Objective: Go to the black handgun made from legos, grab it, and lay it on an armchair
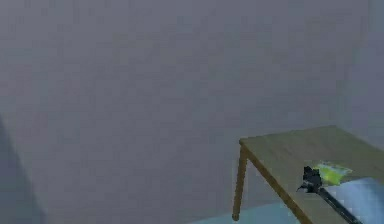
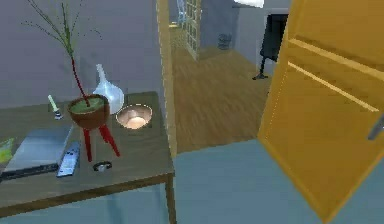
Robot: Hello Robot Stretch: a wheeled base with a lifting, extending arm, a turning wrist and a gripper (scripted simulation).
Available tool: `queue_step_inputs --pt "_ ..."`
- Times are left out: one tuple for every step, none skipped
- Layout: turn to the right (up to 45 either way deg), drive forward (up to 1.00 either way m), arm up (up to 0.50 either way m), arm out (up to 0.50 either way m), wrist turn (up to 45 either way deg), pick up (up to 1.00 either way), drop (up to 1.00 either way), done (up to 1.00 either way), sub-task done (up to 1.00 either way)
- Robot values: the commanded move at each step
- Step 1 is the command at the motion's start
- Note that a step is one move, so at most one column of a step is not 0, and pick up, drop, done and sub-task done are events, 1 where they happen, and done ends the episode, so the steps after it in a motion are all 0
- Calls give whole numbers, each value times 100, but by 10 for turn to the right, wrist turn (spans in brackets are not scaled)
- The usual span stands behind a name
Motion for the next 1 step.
queue_step_inputs --pt "0 80 0 0 0 0 0 0 0"
